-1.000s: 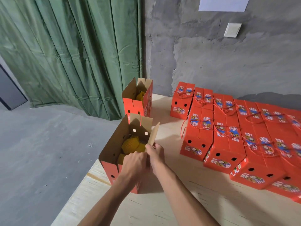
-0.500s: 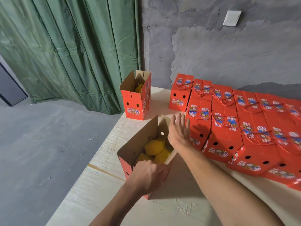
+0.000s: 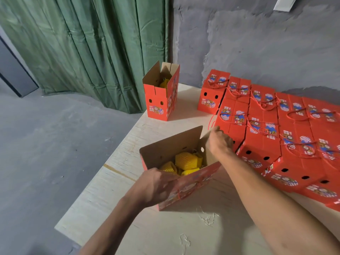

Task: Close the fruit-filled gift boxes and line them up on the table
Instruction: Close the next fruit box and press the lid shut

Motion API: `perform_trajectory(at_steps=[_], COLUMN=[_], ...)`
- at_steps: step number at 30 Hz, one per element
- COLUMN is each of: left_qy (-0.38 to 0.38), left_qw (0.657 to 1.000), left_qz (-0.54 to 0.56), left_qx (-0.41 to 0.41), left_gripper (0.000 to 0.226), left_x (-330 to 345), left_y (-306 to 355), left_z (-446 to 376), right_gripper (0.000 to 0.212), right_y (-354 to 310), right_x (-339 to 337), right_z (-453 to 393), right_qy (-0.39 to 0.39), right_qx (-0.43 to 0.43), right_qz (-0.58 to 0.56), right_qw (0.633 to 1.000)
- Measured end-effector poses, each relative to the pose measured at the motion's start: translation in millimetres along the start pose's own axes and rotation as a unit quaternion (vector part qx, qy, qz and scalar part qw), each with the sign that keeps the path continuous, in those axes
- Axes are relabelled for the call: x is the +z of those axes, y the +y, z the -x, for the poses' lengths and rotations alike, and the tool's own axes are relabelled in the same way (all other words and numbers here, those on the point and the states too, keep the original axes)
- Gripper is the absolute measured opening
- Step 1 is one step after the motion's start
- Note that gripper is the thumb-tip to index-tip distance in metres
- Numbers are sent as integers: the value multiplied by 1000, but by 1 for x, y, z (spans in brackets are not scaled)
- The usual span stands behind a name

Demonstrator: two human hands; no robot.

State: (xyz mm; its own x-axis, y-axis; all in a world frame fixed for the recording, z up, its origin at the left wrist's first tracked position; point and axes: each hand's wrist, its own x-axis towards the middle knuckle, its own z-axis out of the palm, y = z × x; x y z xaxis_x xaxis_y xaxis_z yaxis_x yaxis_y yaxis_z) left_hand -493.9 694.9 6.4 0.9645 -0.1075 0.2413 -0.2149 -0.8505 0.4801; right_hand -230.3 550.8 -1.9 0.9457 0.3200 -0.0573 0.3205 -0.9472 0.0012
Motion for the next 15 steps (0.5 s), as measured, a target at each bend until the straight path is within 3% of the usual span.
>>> perform_trajectory(at_steps=[5,8,10,12,14,15], left_qy=[31,131,195,177,130,107], left_qw=[999,982,949,895,842,834], left_qz=[18,56,110,246,332,333], left_qx=[-39,-127,-221,-328,-405,-427], left_gripper=[38,42,62,85,83,73], left_x=[-2,5,6,3,-1,-3], left_y=[-14,-19,-23,-29,-36,-41], left_z=[11,14,8,-4,-16,-21], right_gripper=[46,49,51,54,55,52], right_y=[22,36,46,52,53,54], right_x=[-10,2,11,18,22,22], right_z=[28,56,71,85,97,102], right_qy=[-65,-70,-59,-38,-24,-17], right_qx=[77,125,146,146,135,134], right_qz=[-52,-69,-88,-100,-100,-105], right_qw=[994,987,984,983,986,985])
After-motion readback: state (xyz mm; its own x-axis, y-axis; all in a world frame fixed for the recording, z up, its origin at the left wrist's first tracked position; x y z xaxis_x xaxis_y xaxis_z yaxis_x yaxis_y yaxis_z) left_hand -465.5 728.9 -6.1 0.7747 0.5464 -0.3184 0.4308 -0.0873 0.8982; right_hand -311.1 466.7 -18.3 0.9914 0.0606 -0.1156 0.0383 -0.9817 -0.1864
